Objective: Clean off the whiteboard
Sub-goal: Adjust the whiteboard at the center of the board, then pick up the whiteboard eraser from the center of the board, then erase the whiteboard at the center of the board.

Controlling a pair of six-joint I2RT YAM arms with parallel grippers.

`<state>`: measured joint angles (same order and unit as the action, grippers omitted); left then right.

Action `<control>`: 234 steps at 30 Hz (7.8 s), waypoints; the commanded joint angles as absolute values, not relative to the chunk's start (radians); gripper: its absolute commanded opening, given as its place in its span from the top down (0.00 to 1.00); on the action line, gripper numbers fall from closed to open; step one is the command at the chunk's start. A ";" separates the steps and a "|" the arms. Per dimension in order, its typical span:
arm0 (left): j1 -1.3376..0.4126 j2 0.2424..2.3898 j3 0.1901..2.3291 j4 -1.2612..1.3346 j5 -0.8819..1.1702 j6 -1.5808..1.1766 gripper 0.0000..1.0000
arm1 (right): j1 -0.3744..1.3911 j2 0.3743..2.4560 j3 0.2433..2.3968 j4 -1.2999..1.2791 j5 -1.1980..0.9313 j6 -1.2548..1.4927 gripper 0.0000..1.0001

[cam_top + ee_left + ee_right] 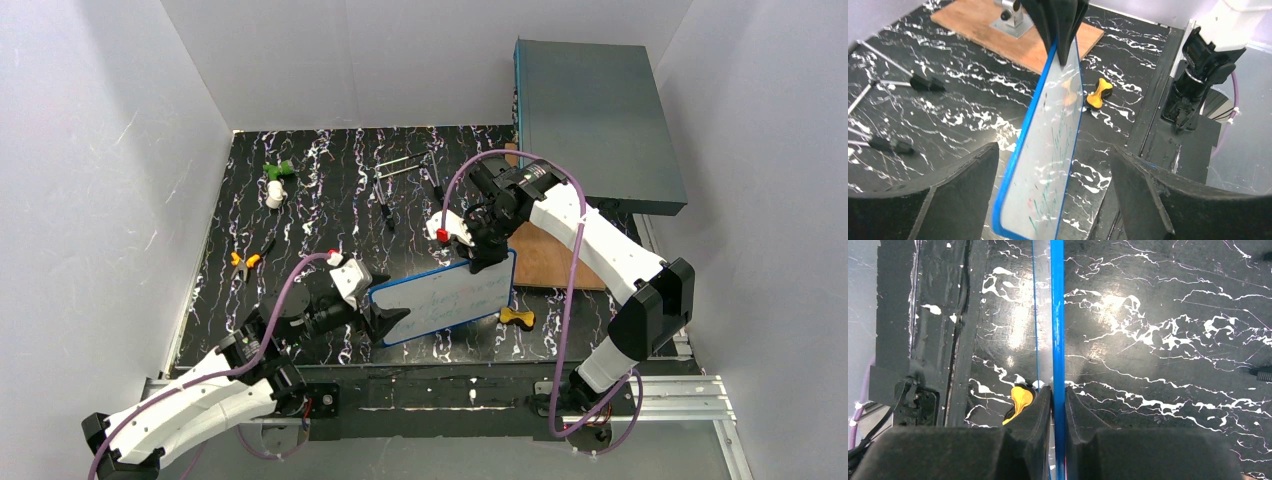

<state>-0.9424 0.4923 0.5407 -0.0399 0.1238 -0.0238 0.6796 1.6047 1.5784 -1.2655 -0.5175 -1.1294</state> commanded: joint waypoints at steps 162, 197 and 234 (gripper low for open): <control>-0.737 0.878 0.680 -0.244 0.377 -0.159 1.00 | 0.452 1.163 0.740 -0.831 -0.616 -1.168 0.99; -0.325 1.400 0.984 -0.188 0.910 -0.238 1.00 | 1.180 1.591 1.313 -0.367 0.164 -0.587 0.99; -0.307 1.469 0.978 -0.135 1.054 -0.272 1.00 | 1.240 1.745 1.308 -0.318 0.352 -0.672 0.99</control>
